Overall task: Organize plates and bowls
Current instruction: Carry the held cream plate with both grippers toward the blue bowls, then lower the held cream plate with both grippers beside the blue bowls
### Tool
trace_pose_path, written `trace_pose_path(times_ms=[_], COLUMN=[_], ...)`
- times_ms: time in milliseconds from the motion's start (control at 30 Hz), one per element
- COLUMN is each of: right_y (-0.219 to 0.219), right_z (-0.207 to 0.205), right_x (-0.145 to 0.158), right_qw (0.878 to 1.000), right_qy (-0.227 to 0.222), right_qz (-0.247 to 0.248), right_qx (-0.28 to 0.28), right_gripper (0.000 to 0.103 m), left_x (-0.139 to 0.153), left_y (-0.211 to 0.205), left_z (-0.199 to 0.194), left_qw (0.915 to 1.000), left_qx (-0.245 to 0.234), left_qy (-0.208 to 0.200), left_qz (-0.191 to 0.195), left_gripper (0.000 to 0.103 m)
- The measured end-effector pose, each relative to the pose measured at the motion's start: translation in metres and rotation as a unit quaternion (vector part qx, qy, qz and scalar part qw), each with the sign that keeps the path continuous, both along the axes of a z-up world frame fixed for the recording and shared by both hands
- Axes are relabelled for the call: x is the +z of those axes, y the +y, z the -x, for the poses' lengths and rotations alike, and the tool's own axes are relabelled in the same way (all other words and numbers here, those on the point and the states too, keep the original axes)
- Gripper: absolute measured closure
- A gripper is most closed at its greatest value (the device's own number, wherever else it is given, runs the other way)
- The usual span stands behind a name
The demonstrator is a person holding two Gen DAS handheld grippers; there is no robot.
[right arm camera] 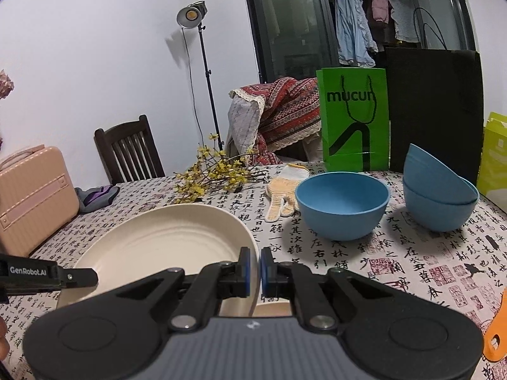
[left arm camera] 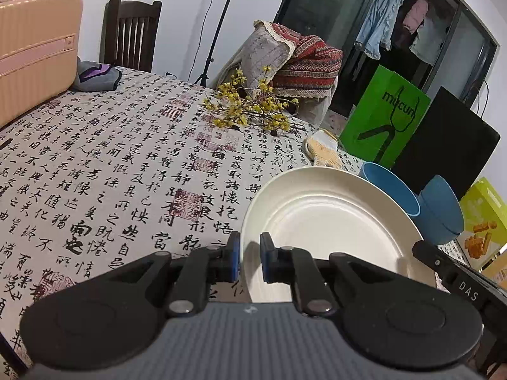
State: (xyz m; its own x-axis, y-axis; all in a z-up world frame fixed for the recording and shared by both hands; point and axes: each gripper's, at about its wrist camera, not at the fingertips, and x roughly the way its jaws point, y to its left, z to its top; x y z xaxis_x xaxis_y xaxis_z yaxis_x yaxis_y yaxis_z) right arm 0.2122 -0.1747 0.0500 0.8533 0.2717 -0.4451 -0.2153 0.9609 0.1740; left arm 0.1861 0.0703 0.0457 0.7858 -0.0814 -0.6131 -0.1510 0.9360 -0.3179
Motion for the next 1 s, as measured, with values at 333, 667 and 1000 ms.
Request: trace_pose_path(times_ms=[333, 667, 1000], right_y=[-0.017, -0.033, -0.050], right_z=[0.007, 0.010, 0.012], right_x=[-0.004, -0.010, -0.019], right_qw=[1.000, 1.000, 0.999], right_qy=[-0.001, 0.001, 0.008], right_qz=[-0.008, -0.018, -0.028], right_qx=[-0.012, -0.024, -0.037], right_gripper=[0.096, 0.096, 0.096], left_x=[-0.004, -0.006, -0.009], left_y=[-0.016, -0.032, -0.050], left_z=[-0.002, -0.003, -0.006], left_qw=[0.9999, 0.9995, 0.9987], left_qx=[-0.012, -0.024, -0.038], left_qy=[0.006, 0.009, 0.017], left_qz=[-0.007, -0.016, -0.029], left_gripper=[0.091, 0.091, 0.091])
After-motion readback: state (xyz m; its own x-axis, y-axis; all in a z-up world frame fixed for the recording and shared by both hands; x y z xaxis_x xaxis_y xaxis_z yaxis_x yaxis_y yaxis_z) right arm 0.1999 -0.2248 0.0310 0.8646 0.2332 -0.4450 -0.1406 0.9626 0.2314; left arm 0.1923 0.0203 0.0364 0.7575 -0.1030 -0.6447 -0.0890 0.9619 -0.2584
